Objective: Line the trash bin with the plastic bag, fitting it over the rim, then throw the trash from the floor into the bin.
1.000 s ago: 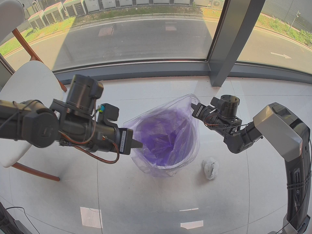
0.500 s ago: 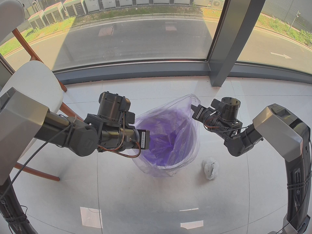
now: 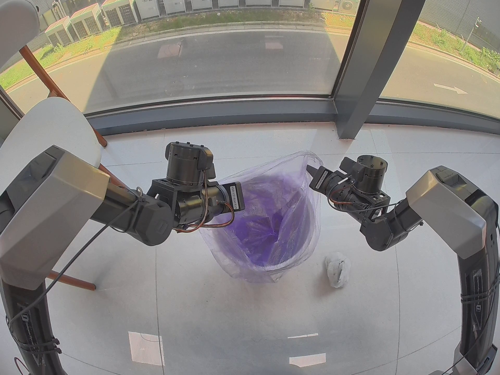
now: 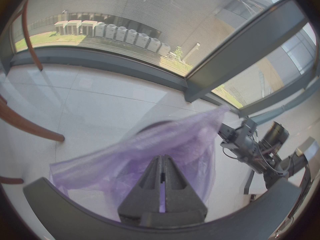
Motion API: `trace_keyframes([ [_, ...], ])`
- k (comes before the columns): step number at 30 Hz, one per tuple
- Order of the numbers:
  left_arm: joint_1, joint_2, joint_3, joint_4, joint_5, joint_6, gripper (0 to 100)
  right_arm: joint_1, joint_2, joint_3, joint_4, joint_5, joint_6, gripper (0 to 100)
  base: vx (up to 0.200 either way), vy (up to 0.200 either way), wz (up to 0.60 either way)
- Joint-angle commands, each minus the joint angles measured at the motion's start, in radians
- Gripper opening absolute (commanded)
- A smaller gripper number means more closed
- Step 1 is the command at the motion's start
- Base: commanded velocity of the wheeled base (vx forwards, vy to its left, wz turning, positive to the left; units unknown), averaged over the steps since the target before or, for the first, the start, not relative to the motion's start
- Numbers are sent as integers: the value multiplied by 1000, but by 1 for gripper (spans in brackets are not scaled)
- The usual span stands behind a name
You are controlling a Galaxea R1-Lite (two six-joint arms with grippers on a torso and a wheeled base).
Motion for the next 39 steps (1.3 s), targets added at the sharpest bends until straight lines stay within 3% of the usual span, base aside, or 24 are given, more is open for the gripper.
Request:
trace_keyframes([
  [1,12,43,-12,-17,19,-20,0,-2,-4,4,-5,0,0,0,0,0,0],
  [23,144,41,-41,-16,25,-17,0,-23,11,25,-3,5,2,0,0,0,0],
  [39,148,78,-27,-19,25,-19,0,-49,80,4,-8,39,0,0,0,0,0],
])
